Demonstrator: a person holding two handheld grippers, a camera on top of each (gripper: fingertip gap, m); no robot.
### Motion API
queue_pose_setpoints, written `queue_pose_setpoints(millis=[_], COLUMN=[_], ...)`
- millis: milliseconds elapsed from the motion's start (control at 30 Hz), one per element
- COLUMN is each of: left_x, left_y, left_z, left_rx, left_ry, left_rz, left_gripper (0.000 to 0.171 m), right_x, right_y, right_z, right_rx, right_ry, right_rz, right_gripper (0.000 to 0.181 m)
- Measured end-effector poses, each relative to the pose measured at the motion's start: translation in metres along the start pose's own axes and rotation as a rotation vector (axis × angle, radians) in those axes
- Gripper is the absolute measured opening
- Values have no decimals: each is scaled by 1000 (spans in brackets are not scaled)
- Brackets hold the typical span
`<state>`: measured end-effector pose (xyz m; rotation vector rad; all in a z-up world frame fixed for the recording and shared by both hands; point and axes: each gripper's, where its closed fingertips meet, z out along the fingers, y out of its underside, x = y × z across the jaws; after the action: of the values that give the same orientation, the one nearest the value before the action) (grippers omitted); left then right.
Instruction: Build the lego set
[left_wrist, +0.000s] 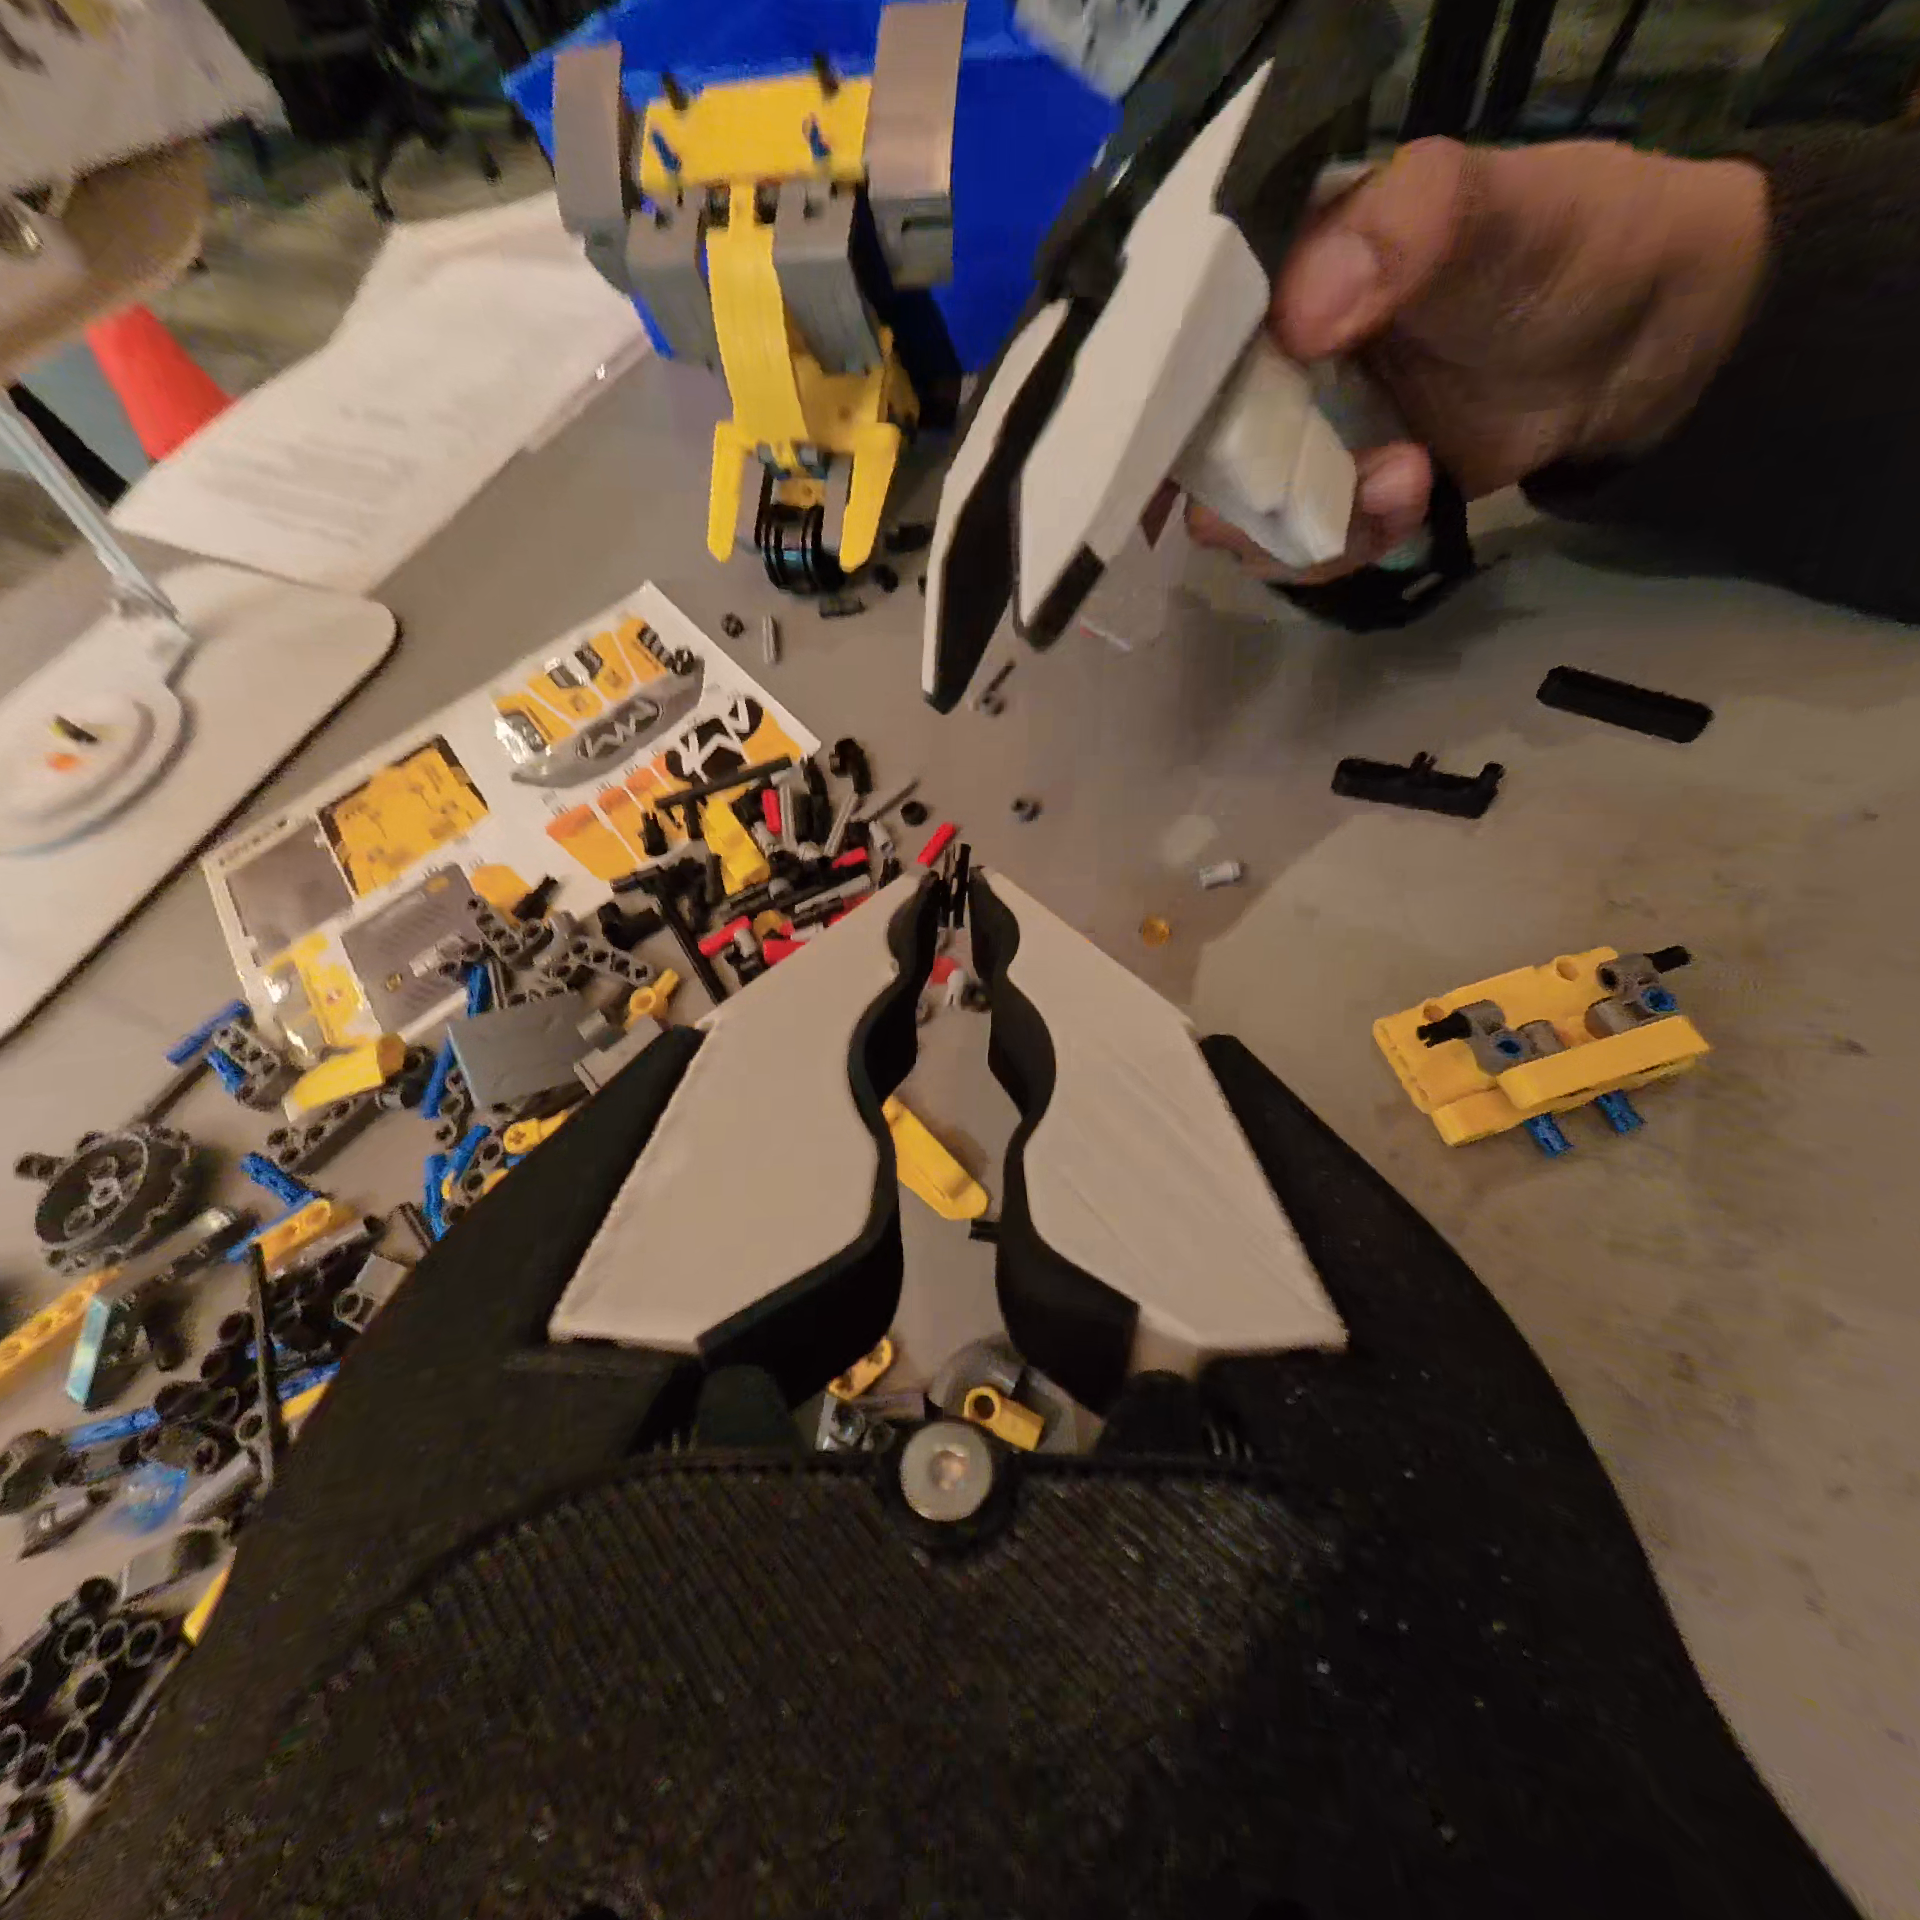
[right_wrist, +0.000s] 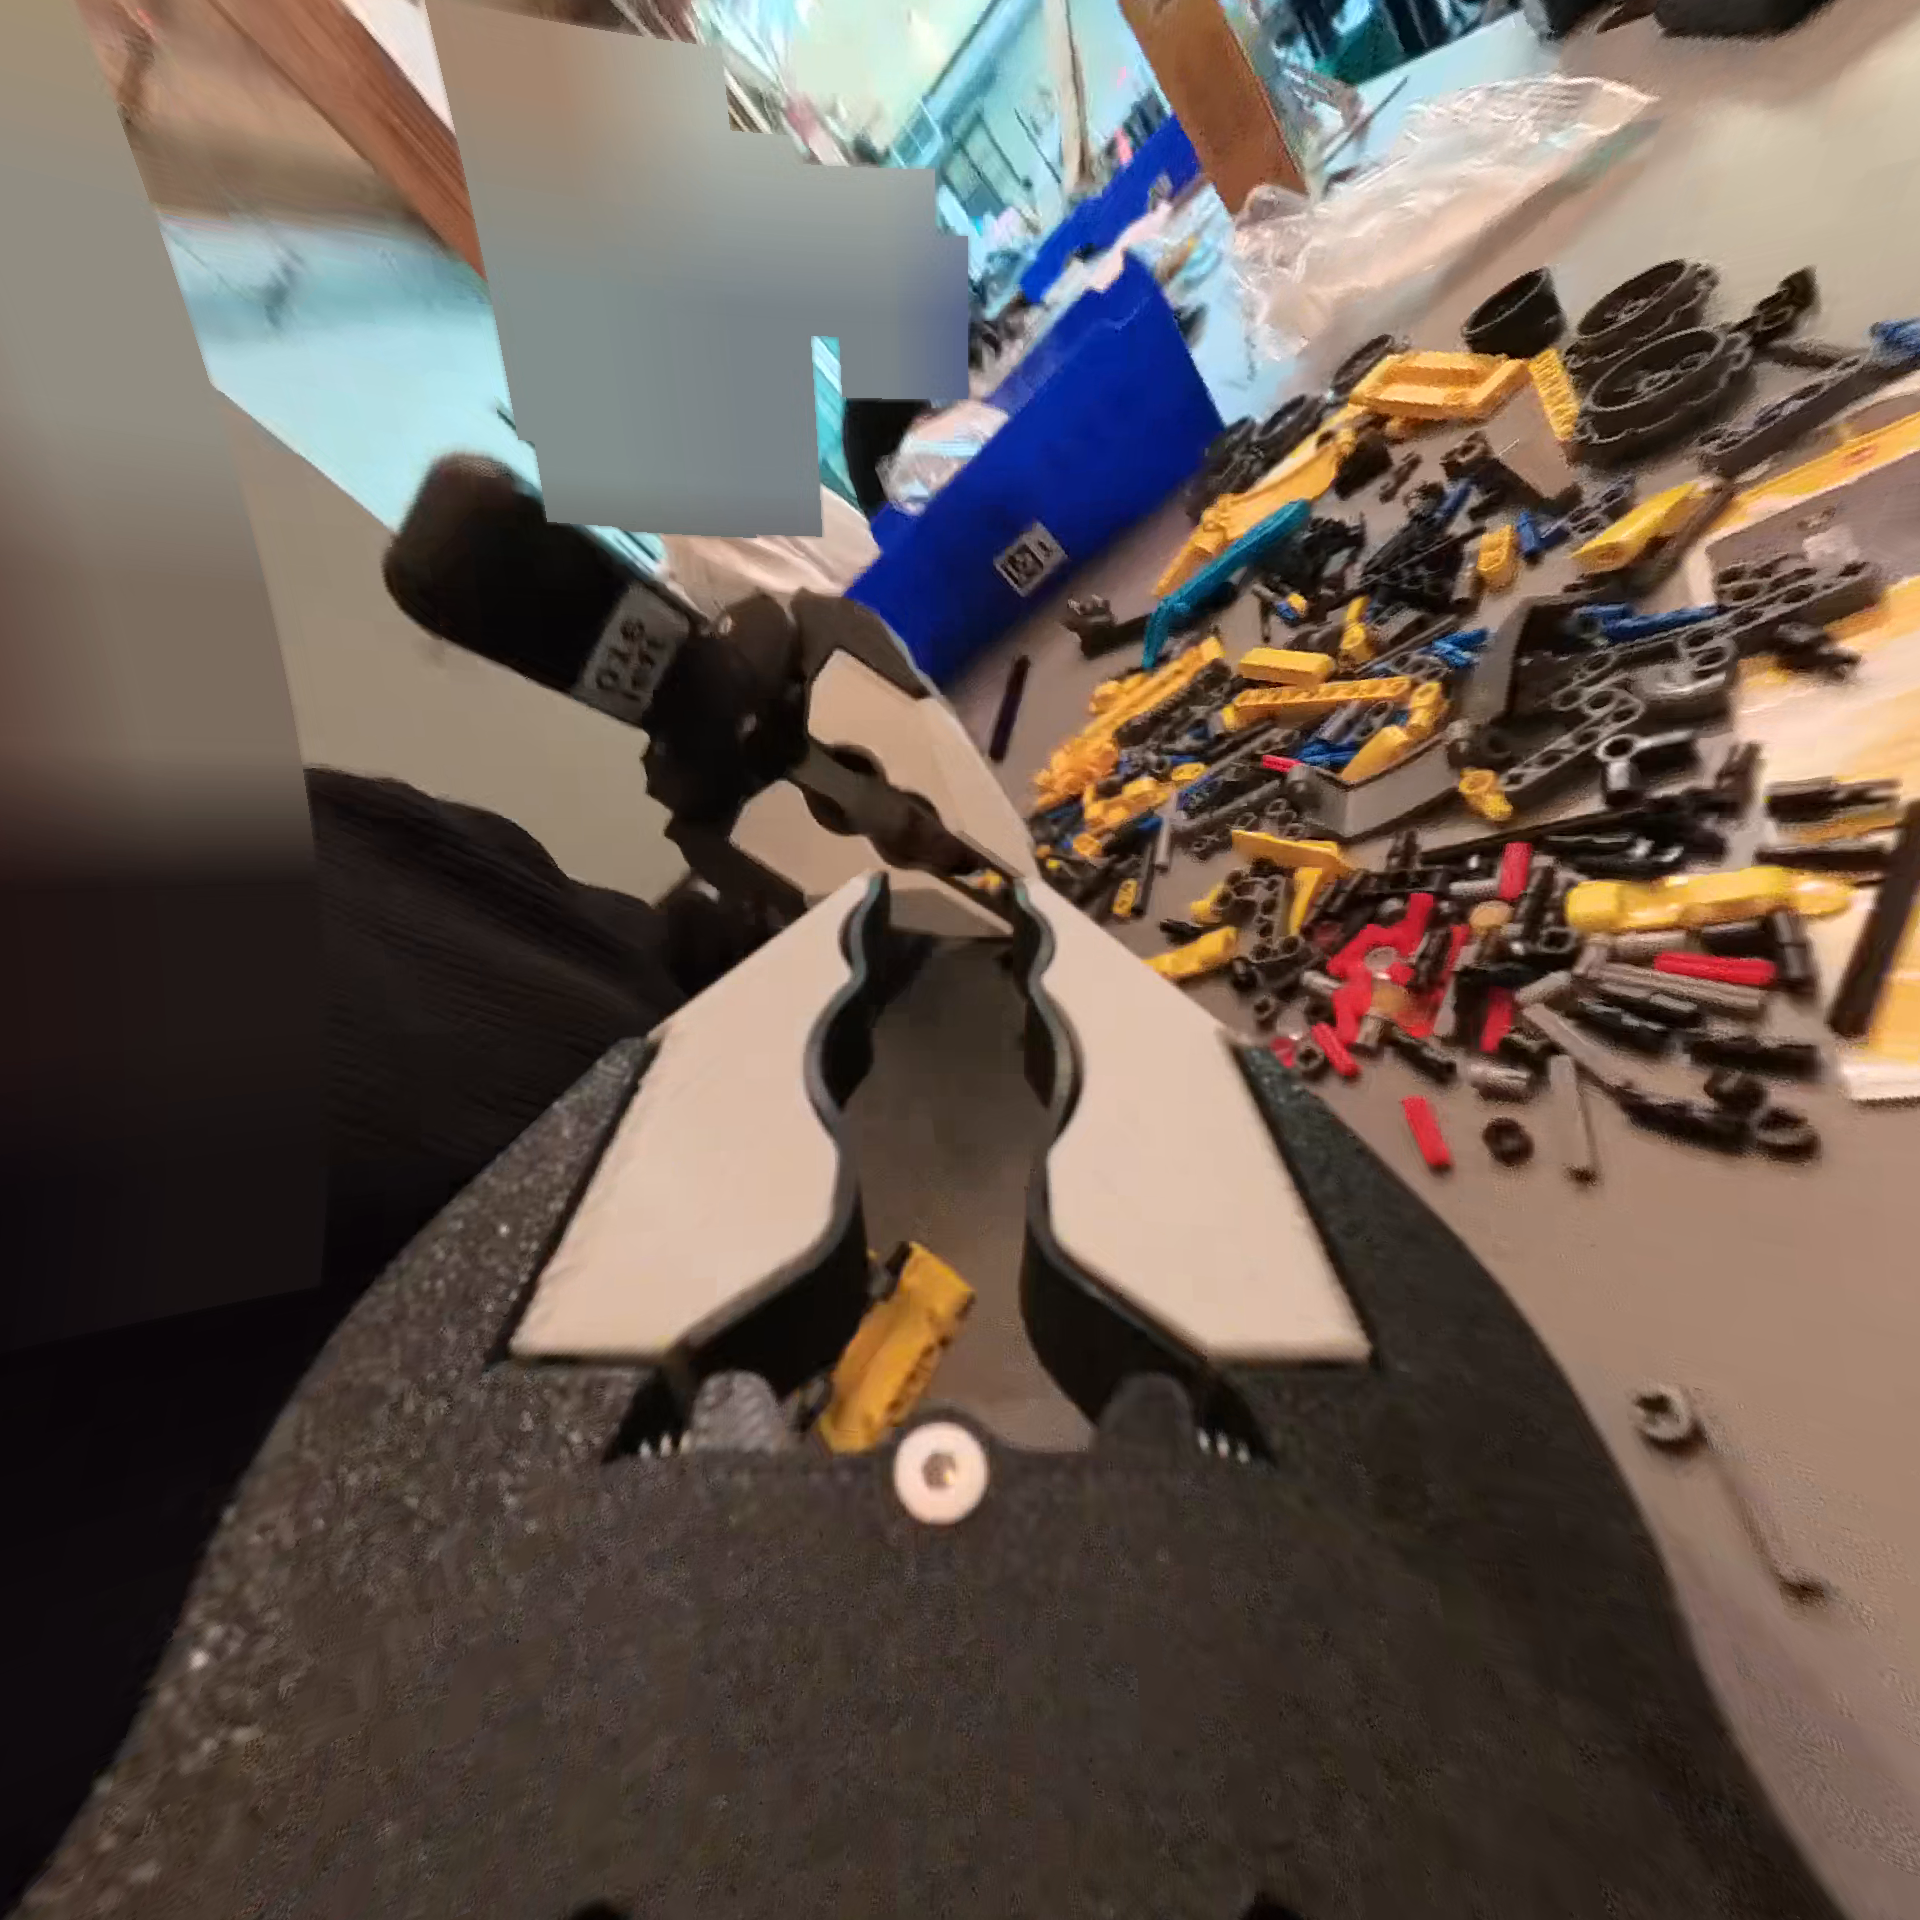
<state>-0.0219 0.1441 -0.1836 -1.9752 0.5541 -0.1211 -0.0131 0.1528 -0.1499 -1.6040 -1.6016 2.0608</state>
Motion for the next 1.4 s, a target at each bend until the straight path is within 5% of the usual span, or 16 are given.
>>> queue_pose_setpoints(millis=[167, 533, 733, 933, 1067, 1267, 1400], left_x=[6, 14, 15, 25, 22, 21, 23], left_y=[-16, -9, -16, -35, -37, -36, -38], left_z=[-8, -1, -4, -21, -24, -21, -23], left_rx=[80, 29, 97, 241, 259, 250, 261], left_ry=[-18, -33, 30, 267, 249, 211, 218], left_rz=[81, 176, 74, -146, -129, -96, -84], left_gripper=[3, 3, 34, 11, 3, 15, 2], right_x=[4, 7, -4, -21, -24, -24, -25], right_y=[12, 26, 16, 4, 5, 6, 8], right_z=[8, 16, 13, 7, 7, 6, 8], right_rx=[-49, -93, -57, -14, -19, -28, -33], right_ry=[10, -25, -40, -96, -104, -104, -116], right_rz=[65, 144, 61, -34, -38, -29, -15], right_gripper=[19, 3, 2, 3, 3, 3, 3])
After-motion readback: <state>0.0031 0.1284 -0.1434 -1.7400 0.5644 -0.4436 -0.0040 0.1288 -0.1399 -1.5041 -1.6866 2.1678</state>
